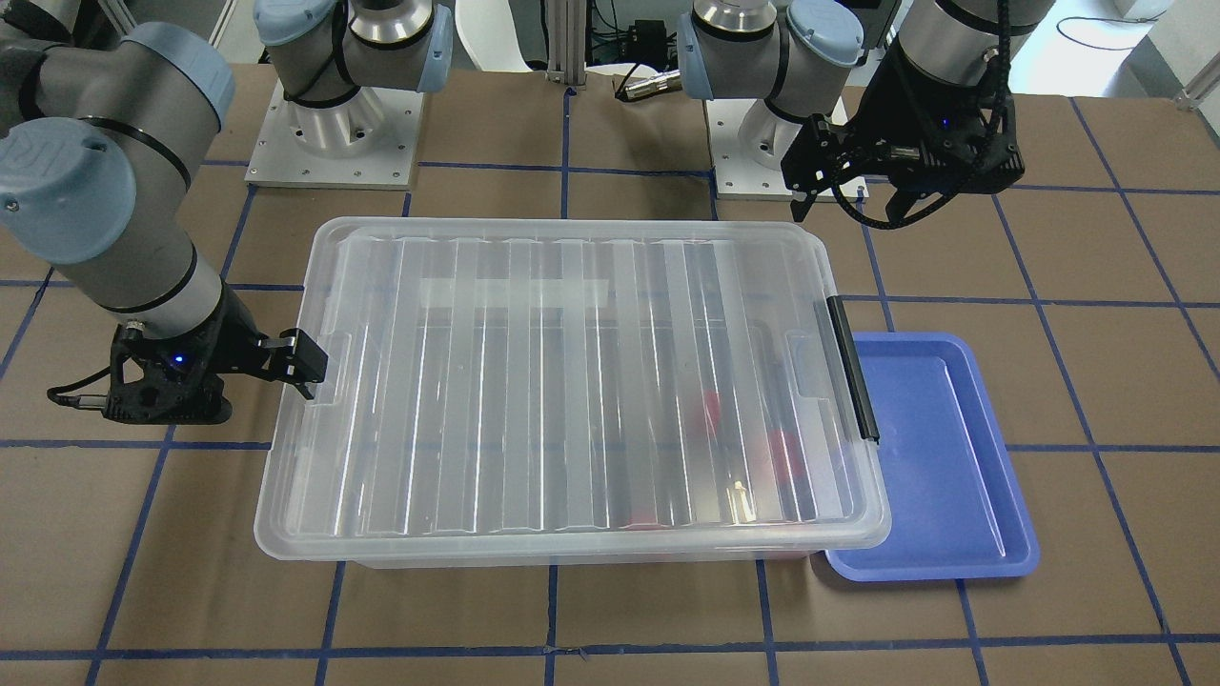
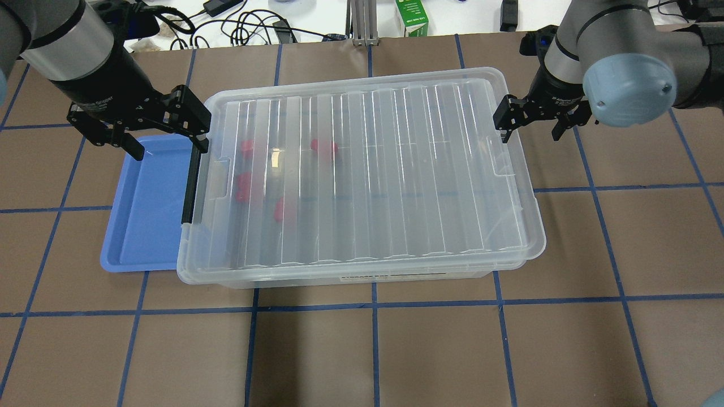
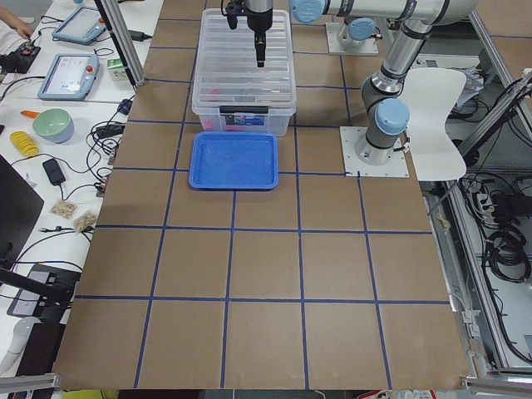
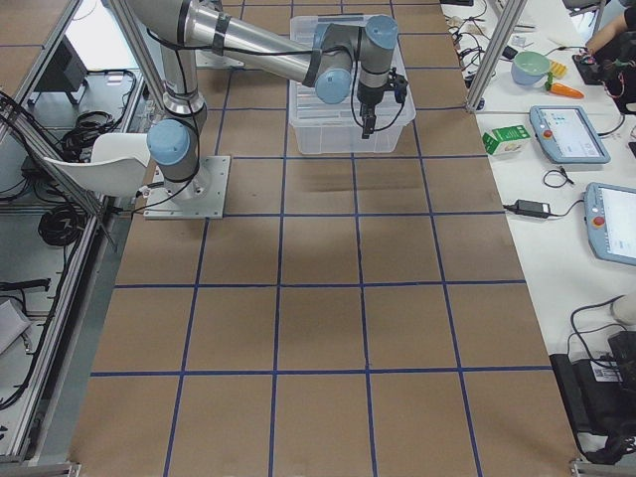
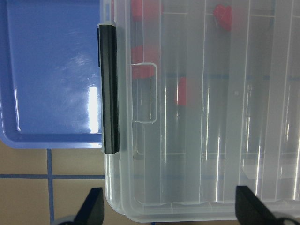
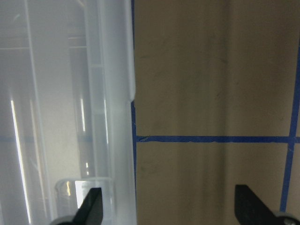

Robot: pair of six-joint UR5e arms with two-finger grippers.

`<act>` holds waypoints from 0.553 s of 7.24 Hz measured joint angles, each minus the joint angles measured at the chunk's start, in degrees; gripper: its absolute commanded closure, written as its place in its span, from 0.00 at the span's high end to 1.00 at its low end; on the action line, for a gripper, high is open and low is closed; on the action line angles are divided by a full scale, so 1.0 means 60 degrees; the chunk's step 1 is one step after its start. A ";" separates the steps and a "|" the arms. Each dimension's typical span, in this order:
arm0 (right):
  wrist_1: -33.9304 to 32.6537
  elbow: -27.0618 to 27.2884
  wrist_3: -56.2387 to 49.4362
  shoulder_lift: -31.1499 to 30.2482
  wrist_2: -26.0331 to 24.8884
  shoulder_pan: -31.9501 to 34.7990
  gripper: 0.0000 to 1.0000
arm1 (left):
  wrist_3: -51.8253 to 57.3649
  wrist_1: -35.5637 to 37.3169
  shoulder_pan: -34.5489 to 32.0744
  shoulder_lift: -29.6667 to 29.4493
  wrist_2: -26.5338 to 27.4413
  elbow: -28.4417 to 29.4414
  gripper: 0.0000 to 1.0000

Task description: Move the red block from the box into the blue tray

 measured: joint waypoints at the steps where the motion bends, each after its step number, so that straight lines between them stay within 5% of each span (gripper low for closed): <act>1: -0.0007 0.0001 -0.0166 0.0013 -0.0041 -0.0080 1.00 | 0.0000 -0.0014 0.0010 0.0005 -0.0009 0.0000 1.00; 4: 0.0006 -0.0012 -0.0720 0.0034 -0.0065 -0.0529 1.00 | 0.0000 -0.0043 0.0009 0.0030 0.0032 0.0002 1.00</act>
